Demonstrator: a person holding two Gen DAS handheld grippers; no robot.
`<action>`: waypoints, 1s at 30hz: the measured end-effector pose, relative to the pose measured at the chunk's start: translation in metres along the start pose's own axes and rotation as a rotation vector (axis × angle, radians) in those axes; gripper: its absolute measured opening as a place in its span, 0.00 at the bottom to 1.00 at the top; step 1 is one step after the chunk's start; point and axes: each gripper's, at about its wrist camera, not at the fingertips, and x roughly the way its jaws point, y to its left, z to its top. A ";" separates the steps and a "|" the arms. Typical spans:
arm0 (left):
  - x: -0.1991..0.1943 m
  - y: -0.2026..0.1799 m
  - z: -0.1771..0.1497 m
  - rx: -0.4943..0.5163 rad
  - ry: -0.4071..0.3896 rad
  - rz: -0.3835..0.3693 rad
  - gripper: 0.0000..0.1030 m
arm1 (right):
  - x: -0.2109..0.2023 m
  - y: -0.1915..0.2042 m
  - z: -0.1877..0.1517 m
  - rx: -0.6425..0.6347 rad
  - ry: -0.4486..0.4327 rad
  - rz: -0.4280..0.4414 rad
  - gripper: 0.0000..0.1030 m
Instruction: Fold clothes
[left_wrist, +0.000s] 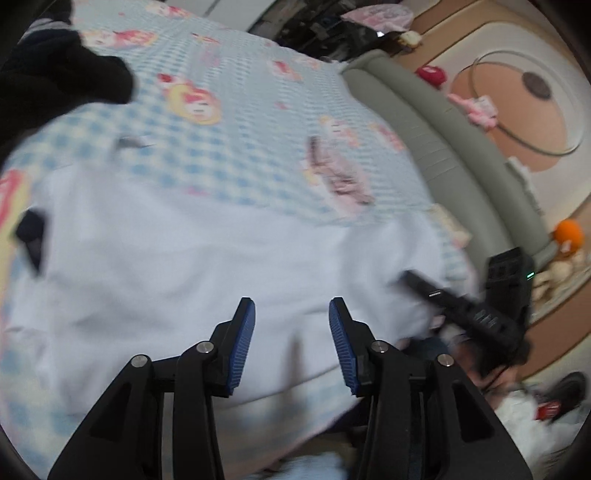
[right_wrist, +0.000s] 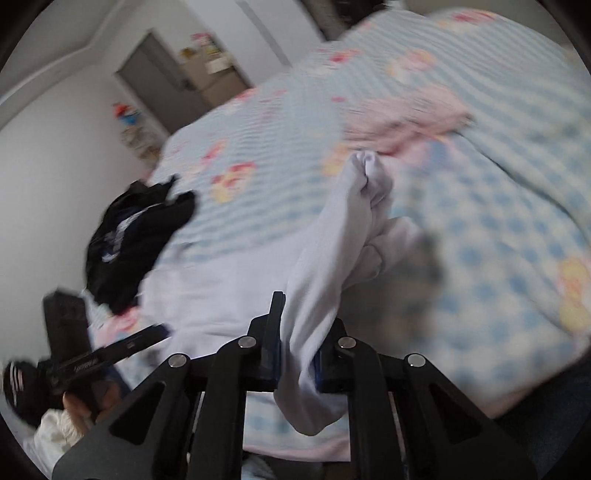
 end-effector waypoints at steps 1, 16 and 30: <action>0.003 -0.005 0.005 -0.004 0.002 -0.034 0.52 | 0.005 0.010 0.001 -0.023 0.003 0.023 0.11; 0.032 0.028 -0.004 -0.116 0.012 -0.044 0.41 | 0.068 0.066 -0.029 -0.151 0.178 0.144 0.40; 0.019 0.007 0.016 -0.020 0.002 0.037 0.12 | 0.053 0.018 -0.029 -0.008 0.155 -0.022 0.45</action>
